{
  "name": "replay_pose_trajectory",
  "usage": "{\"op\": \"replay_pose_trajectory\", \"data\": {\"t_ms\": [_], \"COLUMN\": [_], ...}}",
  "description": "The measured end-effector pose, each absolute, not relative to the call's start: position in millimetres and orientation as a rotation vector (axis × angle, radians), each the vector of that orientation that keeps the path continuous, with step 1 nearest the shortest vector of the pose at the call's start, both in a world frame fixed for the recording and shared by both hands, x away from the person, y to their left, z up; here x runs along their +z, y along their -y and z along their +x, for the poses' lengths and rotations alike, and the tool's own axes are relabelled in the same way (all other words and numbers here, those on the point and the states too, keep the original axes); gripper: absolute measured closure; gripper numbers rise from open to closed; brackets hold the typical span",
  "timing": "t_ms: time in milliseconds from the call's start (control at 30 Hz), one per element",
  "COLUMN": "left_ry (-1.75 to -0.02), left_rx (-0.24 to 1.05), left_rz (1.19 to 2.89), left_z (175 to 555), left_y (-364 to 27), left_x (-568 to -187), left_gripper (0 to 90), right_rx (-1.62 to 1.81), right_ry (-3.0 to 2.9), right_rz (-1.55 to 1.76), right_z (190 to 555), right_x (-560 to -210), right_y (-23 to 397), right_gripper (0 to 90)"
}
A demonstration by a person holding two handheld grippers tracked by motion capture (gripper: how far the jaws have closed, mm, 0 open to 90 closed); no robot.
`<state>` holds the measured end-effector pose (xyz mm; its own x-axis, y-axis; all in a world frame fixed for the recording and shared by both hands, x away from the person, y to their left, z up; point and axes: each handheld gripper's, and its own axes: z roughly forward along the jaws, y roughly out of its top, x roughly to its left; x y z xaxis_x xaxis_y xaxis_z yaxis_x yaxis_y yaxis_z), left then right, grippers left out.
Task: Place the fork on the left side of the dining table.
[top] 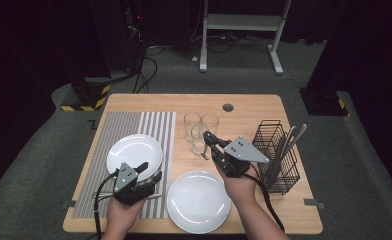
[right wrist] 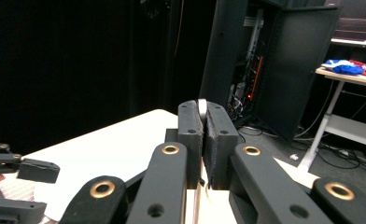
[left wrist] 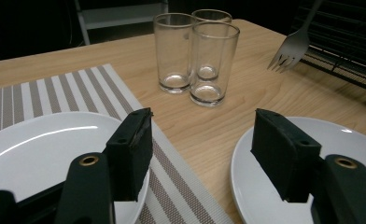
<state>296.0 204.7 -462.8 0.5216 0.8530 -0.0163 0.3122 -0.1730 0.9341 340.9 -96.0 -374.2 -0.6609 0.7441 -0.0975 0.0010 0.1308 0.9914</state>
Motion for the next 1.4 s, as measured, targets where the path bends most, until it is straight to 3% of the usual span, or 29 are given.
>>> {"op": "replay_pose_trajectory", "data": {"t_ms": [1400], "left_ry": [-0.881], "left_rx": [0.584], "left_rz": [1.703], "left_z": [317.8], "left_y": [-167.5], "left_x": [-444.2], "left_gripper": [38.1], "right_rx": [1.603], "right_ry": [-1.923], "right_rz": [0.708], "right_z": [345.2], "right_x": [-390.2], "right_y": [60.2], "right_gripper": [86.0]}}
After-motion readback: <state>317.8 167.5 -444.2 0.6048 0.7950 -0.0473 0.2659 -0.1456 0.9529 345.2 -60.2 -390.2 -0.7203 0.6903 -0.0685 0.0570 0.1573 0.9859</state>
